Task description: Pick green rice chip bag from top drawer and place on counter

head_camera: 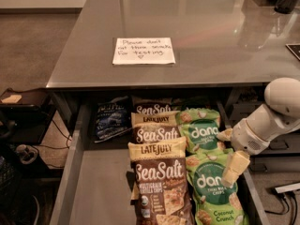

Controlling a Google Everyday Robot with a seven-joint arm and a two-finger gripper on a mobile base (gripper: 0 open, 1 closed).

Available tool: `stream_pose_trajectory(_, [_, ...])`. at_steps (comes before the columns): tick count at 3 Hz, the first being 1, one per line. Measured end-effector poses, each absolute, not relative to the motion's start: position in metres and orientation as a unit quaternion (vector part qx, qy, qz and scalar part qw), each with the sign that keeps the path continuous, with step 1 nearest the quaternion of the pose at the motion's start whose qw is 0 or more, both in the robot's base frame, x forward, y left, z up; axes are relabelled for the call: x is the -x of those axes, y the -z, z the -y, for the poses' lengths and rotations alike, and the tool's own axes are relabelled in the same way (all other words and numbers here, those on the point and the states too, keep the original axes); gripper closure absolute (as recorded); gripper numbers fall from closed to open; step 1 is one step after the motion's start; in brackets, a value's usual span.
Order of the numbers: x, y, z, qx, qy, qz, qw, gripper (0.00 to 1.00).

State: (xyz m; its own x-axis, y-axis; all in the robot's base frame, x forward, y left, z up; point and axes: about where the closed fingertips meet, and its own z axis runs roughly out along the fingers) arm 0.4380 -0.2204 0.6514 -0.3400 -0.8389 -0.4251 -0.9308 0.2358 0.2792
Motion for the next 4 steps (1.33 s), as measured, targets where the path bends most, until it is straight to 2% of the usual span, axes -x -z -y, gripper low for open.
stream_pose_trajectory(3, [-0.419,-0.643,0.234,0.555,-0.247,-0.791,0.070,0.00])
stream_pose_trajectory(4, [-0.419,-0.644,0.231,0.555,-0.247,-0.791,0.070,0.19])
